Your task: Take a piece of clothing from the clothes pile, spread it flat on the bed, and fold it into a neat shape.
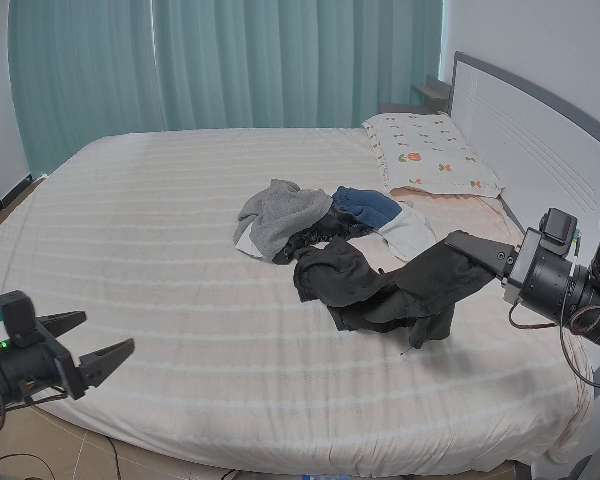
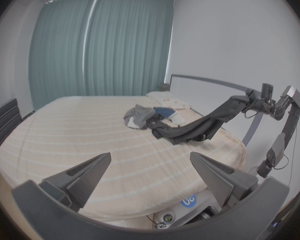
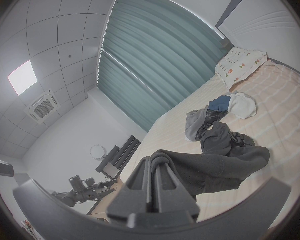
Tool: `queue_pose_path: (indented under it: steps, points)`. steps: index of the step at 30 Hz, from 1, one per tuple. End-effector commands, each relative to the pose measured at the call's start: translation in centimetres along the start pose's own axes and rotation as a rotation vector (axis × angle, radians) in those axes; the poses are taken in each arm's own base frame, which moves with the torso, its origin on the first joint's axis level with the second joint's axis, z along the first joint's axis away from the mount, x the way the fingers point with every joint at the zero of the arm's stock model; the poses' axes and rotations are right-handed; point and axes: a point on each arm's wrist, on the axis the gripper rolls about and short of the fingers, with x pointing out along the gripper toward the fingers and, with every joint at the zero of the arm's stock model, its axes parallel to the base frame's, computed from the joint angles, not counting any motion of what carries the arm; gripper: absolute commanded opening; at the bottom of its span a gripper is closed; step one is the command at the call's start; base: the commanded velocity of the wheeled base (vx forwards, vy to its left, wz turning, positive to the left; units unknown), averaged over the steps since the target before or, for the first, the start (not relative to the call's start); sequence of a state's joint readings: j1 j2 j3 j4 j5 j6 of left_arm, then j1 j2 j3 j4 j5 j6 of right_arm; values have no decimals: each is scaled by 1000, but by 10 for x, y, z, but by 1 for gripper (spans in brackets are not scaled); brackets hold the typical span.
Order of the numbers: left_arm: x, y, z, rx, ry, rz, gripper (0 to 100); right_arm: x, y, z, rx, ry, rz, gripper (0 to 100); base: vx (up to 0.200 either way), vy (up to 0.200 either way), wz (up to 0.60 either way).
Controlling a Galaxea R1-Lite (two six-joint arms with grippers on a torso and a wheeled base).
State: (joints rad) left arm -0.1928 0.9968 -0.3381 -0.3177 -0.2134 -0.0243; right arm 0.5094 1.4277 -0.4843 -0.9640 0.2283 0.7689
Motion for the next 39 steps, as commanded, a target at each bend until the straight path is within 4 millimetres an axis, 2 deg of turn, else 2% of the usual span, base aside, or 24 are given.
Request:
queue_pose_path:
  steps: [1, 3, 4, 5, 7, 9, 10, 15, 25, 30, 31, 37, 39]
  points:
    - [110, -23, -29, 32, 314, -122, 100, 5, -7, -4, -1, 29, -34, 0, 0, 0, 0]
    - [129, -35, -27, 25, 325, -126, 100, 5, -7, -3, -3, 28, -33, 0, 0, 0, 0]
    - [129, -35, -27, 25, 325, -126, 100, 5, -7, -3, -3, 28, -33, 0, 0, 0, 0]
    - [148, -47, -21, -5, 314, -130, 100, 4, -6, -2, -3, 22, -27, 0, 0, 0, 0]
    - [169, -59, -18, -44, 297, -132, 100, 3, -6, -2, 1, 17, -27, 0, 0, 0, 0]
    - [175, -64, -19, -56, 296, -133, 100, 2, -6, -2, 1, 18, -28, 0, 0, 0, 0]
    - [194, -73, -23, -77, 293, -133, 100, 2, -6, -3, 1, 19, -29, 0, 0, 0, 0]
    - [239, -87, -34, -63, 264, -52, 100, 3, -5, -1, -1, 11, -24, 0, 0, 0, 0]
    - [291, -108, -53, -49, 187, -81, 100, 5, 5, 10, -19, -28, 15, 0, 0, 0, 0]
    - [308, -116, -44, -56, 133, -94, 100, 7, 8, 10, -23, -24, 28, 0, 0, 0, 0]
    - [309, -117, -44, -56, 132, -94, 100, 7, 8, 10, -23, -24, 28, 0, 0, 0, 0]
    - [343, -123, -44, -77, 69, -56, 100, 4, 15, 15, -33, -45, 54, 0, 0, 0, 0]
    - [347, -124, -46, -77, 67, -54, 100, 3, 16, 16, -36, -49, 60, 0, 0, 0, 0]
